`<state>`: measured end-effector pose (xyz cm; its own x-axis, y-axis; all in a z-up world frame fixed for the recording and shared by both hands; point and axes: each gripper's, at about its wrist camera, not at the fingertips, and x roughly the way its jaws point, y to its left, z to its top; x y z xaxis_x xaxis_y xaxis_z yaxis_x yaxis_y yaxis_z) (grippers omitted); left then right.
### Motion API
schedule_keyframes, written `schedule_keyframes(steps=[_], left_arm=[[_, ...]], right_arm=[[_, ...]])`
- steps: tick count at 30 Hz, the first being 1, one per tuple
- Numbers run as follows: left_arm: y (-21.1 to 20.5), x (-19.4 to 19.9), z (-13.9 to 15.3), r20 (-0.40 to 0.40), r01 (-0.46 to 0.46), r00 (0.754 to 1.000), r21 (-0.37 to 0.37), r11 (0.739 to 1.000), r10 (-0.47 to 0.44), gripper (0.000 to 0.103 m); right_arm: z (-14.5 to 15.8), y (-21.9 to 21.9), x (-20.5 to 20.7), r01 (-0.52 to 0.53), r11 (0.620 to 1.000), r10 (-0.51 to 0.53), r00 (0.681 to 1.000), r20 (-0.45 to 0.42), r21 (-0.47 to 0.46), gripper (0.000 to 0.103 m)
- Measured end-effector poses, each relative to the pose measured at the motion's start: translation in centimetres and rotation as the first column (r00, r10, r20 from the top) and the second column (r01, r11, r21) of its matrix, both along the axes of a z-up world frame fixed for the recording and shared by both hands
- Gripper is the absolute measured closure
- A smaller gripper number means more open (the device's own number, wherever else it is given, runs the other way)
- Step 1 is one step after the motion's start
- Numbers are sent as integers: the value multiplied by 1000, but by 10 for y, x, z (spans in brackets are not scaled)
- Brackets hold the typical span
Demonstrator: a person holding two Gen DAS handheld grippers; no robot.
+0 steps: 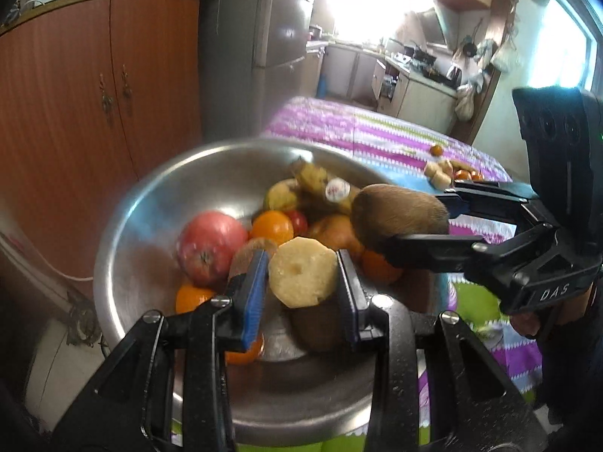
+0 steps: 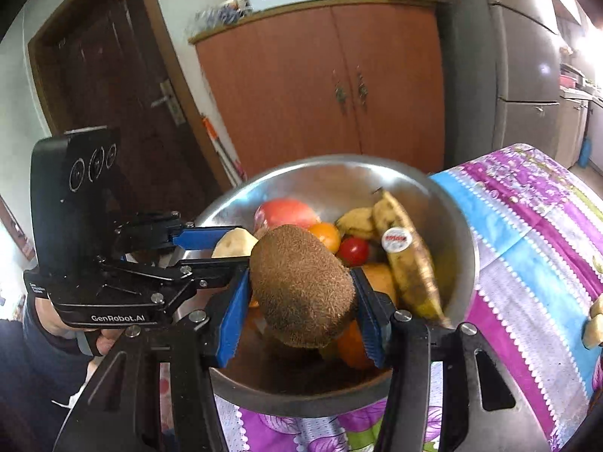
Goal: Organize fruits
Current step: 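Carry the pineapple chunk in the left gripper while the right carries the kiwi to the bowl, then open the left gripper over the bowl while the right gripper releases the kiwi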
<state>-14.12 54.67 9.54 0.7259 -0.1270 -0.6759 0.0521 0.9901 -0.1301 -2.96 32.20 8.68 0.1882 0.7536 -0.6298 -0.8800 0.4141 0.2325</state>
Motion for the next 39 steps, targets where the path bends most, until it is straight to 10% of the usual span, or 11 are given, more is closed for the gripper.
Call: schedule_keyframes(steps=[24,39], left_arm=[[1,0,-16,-74,-8,997,36,999,10,66],[0,-5,-15,-65,-38,997,38,999,41,34]], right_arm=[[-27,21,-4,-11,994,11,1000,-1,-108,46],[-7,7,-5,64,996,-58,993,99,-64,38]])
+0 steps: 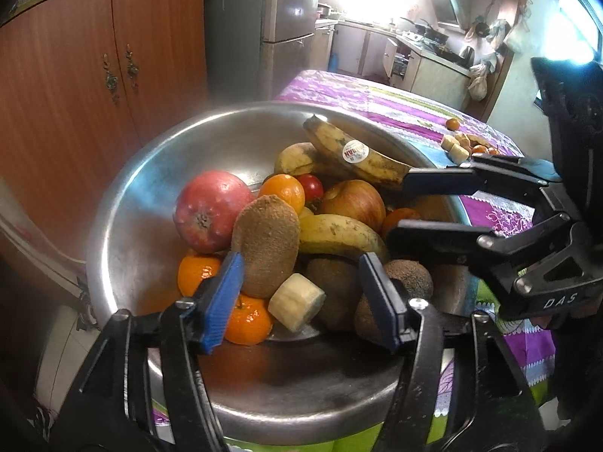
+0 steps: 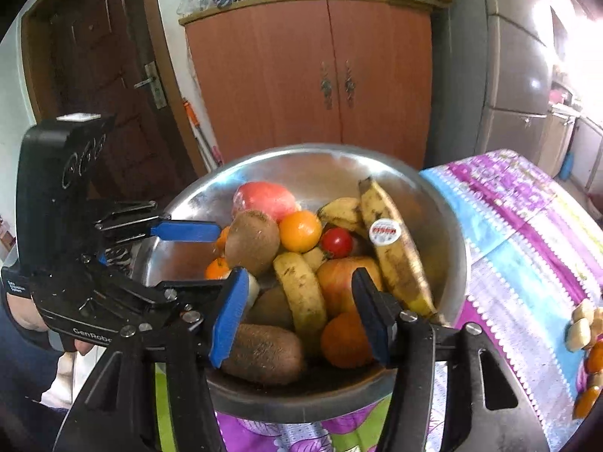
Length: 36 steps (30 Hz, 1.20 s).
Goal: Organize fruits
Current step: 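Open the left gripper over the bowl while the right gripper releases the kiwi, then move both open grippers back toward the fruit on the tablecloth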
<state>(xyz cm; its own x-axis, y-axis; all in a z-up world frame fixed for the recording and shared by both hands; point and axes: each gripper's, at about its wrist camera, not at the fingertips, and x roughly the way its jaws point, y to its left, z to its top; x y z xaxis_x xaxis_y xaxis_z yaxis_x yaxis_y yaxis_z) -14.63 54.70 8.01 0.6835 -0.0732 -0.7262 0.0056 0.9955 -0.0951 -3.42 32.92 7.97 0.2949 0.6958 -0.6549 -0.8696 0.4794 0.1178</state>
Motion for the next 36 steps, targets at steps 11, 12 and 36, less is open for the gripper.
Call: schedule_keyframes(steps=[11,12,36], left_arm=[[5,-11,27,116,-58,992,8,998,57,12],[5,-13,30,132,-65,989,9,998,63,9],[-149,41,65,319,130,938,36,991,-134,0]], right_arm=[[28,-20,-6,171,985,-172,964,203,20,31],[31,-21,-6,182,983,-182,960,211,23,30],[46,-218,16,639,767,-619,714,325,57,6]])
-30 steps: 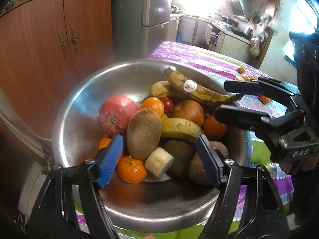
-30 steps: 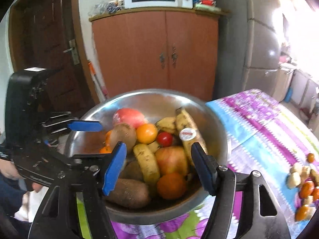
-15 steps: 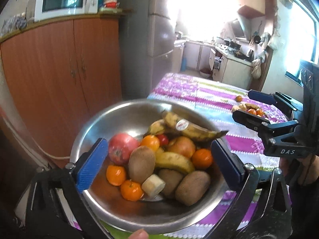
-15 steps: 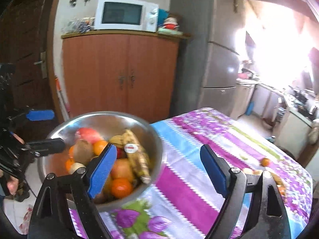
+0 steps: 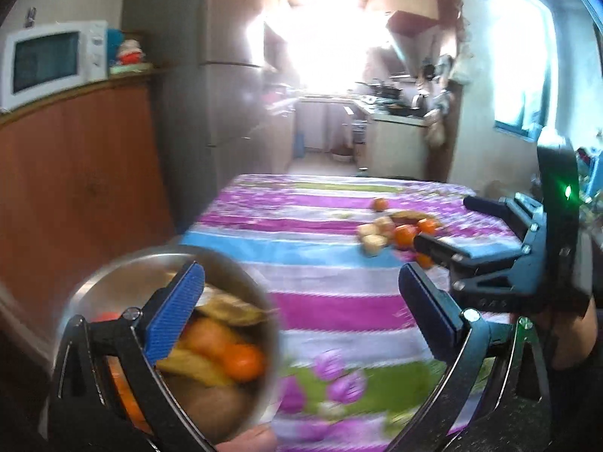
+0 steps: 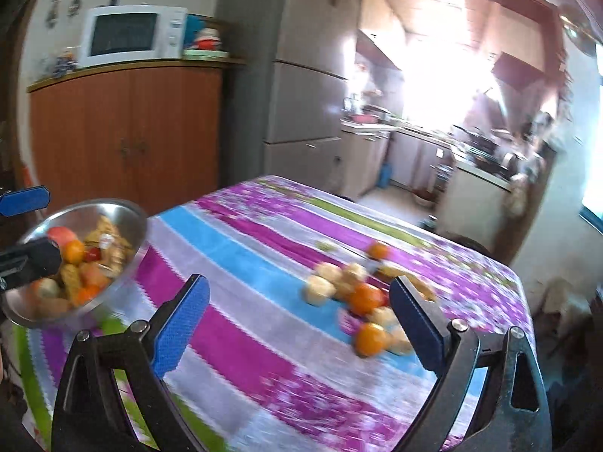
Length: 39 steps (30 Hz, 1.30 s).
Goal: Organize fruits
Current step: 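Move both open grippers back toward the fruit on the tablecloth, then close the left gripper on a round pineapple slice while the right grasps an orange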
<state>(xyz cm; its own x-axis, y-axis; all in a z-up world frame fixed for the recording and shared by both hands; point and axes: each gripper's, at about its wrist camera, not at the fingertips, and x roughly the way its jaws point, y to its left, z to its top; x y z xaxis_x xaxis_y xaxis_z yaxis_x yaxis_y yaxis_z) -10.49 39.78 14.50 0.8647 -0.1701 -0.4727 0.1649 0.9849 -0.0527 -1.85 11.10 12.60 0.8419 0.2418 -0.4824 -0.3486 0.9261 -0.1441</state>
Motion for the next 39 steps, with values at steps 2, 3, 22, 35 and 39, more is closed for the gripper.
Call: schedule_keyframes(steps=[2,3,22,35,39], left_arm=[[-10,11,-1,-7,26,1000,-37,999,-26,0],[-16,17,-2,-11,40,999,-54,998,-40,0],[-106,187,-108,-346,175,925,19,984,-157,30],[-113,203,-121,-369,191,912,-8,982,-181,65],[-100,191,-110,-331,162,929,-40,986,-167,65]], right_arm=[[-4,-17,3,22,1000,-22,1000,-12,-5,6],[-6,-28,4,32,1000,-32,999,-19,1,6],[-36,-152,21,172,961,-149,982,-119,216,6],[-43,-152,31,101,958,-58,985,-166,267,31],[-40,-136,37,28,974,11,986,-168,226,32]])
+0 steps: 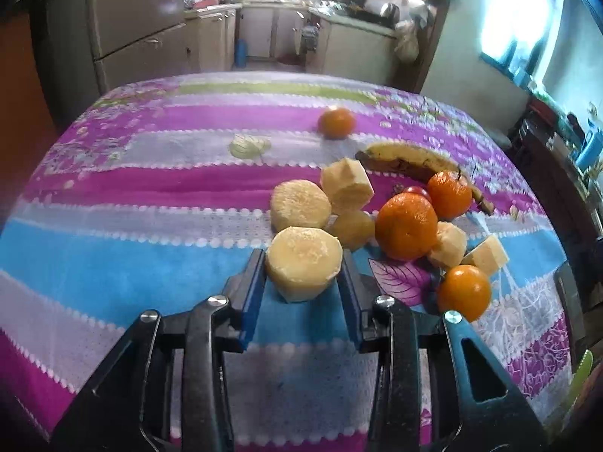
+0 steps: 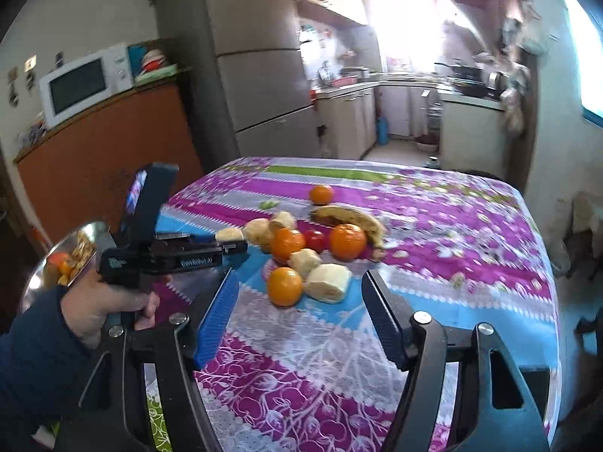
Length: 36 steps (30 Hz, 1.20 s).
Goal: Organize fruits
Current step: 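Close the left gripper on a round pineapple slice while the right grasps an orange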
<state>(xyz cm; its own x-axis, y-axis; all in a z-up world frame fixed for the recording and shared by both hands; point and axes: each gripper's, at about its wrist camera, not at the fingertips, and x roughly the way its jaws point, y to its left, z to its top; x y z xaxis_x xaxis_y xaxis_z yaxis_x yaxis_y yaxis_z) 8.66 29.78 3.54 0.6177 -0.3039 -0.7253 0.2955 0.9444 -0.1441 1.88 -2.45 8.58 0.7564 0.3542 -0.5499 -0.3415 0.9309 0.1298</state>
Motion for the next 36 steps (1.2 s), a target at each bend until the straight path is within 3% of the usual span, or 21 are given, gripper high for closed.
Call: schedule_keyframes(steps=[5,10,13,20,22,23,28,32,36], left_arm=[[13,-15,15,43,-7,999,-48,999,9,65],[20,-9,10,35,-23,999,-67,997,25,65],[22,-5,5,22,-27,999,-76,997,29,65],[17,-6,-1,6,-13,1000,-81,997,14,65],[15,-6,-2,2,-7,1000,-79,997,8,65],[14,-6,-3,1,-5,1000,-79,997,5,65],[11,-6,-7,-7,0,1000,-68,998,0,65],[12,-10,0,13,-7,1000,-67,998,8,65],[9,-24,20,66,9,998,-70,997,-4,65]], right_arm=[[-19,36,22,-115,991,109,990,-85,-69,32],[-53,60,43,-110,990,93,980,-177,-88,40],[-61,64,52,-63,989,41,985,-167,-130,40],[-68,71,68,-61,984,31,983,-180,-166,42],[-71,72,72,-59,984,24,980,-198,-170,47],[-72,72,74,-61,983,24,978,-207,-173,60],[-72,72,72,-65,983,28,977,-210,-173,62],[-65,67,67,-53,989,26,982,-185,-140,63],[-38,59,55,-29,993,16,993,-117,-112,63]])
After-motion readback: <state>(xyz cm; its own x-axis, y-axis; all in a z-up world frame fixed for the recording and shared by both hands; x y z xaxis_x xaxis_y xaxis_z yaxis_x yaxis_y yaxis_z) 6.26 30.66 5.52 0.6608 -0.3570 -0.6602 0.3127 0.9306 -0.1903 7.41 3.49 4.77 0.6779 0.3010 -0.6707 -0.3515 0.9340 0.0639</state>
